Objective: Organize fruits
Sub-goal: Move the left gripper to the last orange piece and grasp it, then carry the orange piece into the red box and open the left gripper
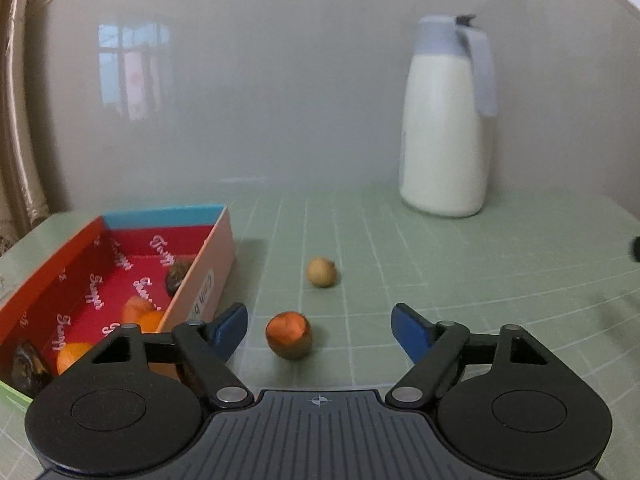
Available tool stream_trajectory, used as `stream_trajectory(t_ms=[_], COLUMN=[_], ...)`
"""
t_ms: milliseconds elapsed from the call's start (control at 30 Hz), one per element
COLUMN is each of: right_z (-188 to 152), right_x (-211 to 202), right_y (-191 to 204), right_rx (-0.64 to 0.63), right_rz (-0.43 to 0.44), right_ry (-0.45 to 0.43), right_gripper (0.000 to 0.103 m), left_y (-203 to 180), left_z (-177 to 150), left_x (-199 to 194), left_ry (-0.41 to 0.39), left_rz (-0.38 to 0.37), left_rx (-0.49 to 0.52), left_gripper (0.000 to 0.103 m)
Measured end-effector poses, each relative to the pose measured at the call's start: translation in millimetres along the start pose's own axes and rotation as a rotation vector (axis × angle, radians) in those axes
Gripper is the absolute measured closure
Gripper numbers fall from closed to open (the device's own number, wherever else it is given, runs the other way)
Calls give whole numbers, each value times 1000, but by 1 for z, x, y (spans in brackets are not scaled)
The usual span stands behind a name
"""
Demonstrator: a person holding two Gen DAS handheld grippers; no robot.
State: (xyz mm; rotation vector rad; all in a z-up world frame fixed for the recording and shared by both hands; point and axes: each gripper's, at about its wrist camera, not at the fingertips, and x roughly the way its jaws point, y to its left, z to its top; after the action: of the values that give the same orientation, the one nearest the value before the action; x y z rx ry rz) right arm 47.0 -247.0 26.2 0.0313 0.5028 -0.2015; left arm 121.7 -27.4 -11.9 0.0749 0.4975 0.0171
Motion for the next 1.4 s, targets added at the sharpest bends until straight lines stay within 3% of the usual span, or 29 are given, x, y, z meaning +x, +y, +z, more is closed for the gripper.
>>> stream_trajectory(t_ms=[267, 700, 733, 800, 867, 1100, 1400], right_z=[-1, -5, -5, -6, -6, -4, 0], right_x=[3, 12, 12, 13, 14, 12, 8], right_y=[-22, -46, -47, -49, -49, -47, -37], right_rx=[36, 65, 66, 70, 75, 77, 89], right_rz=[-49, -117, -121, -123, -121, -115, -86], right_ry=[4, 22, 23, 25, 28, 23, 19], right_gripper=[50, 46, 46, 45, 45, 44, 44], left_y=[4, 2, 2, 3, 4, 5, 2], left_z=[-3, -4, -3, -4, -4, -3, 6], left_x=[21, 40, 41, 42, 43, 39, 7], left_ry=[69, 98, 104, 117, 120, 116, 47], left_rz=[15, -2, 2, 6, 8, -14, -57], left_rx=[-57, -107, -108, -113, -116, -111, -81], left_gripper=[34, 37, 39, 63, 73, 73, 73])
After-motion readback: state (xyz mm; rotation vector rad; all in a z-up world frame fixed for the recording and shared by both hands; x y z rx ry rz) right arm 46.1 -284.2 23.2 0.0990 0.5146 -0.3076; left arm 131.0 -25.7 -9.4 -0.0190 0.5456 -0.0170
